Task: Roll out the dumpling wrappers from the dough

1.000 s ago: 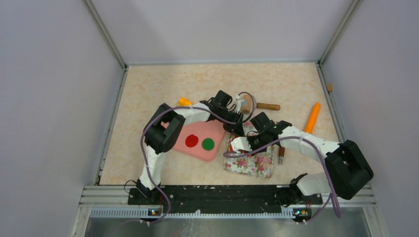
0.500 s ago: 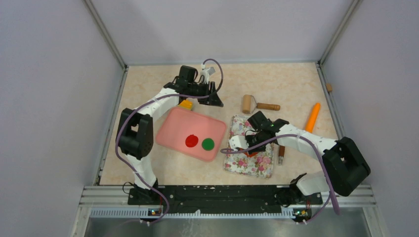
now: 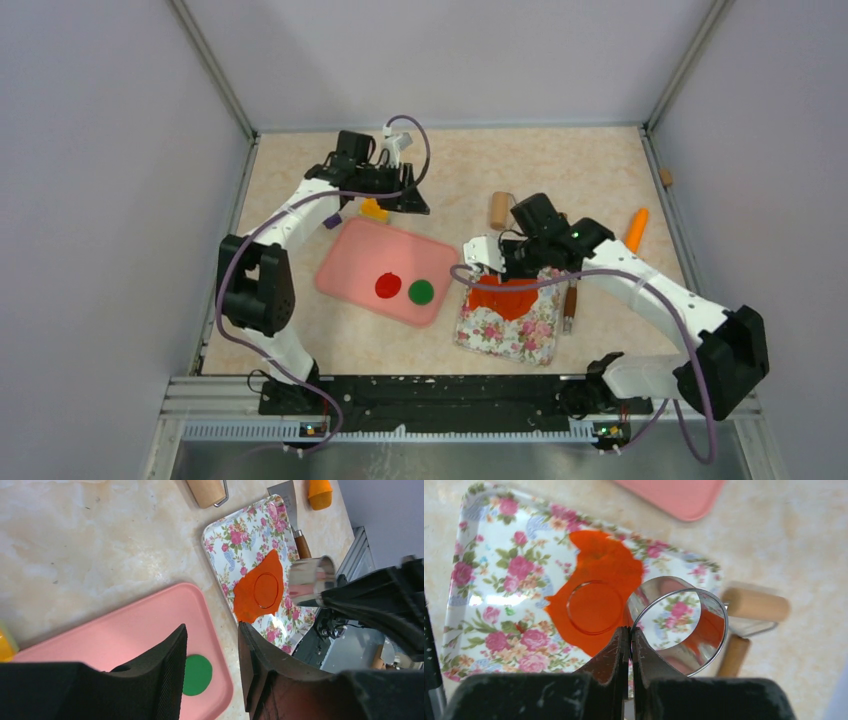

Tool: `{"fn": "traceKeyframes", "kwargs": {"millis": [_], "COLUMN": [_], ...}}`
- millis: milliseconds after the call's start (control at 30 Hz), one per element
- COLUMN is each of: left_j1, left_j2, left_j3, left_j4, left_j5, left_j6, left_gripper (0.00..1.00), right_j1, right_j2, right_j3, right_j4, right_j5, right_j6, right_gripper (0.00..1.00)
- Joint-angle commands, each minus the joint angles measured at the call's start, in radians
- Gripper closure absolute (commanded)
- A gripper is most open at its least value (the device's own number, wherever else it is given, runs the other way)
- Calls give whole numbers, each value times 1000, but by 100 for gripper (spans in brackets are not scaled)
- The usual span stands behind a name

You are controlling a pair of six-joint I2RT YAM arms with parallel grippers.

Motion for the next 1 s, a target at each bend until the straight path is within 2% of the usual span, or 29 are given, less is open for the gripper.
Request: {"fn": "traceKeyframes", "kwargs": {"millis": [0,233,467,633,967], "left_j1": [28,36,36,36,39], "left_j2": [-96,-161,-201,-209,-219], "left_j3": [-3,-84,-142,-163,-176], "left_j4": [-20,-1,-24,-17,-22], "left_j5": [-20,-70,-125,-125,-140], "left_j6": [49,69,98,91,97], "left_gripper": [54,52,46,45,43], "right_j1": [1,-79,-289,-410,-513], "right_j2": [-73,-33,43,102,199], "right_j3": [110,120,91,78,51], "right_j4": [-20,63,220,248,345], "right_j5": [28,73,141,163,268], "right_j6": [67,176,368,381,384], "right_gripper": [100,100,100,100,100]}}
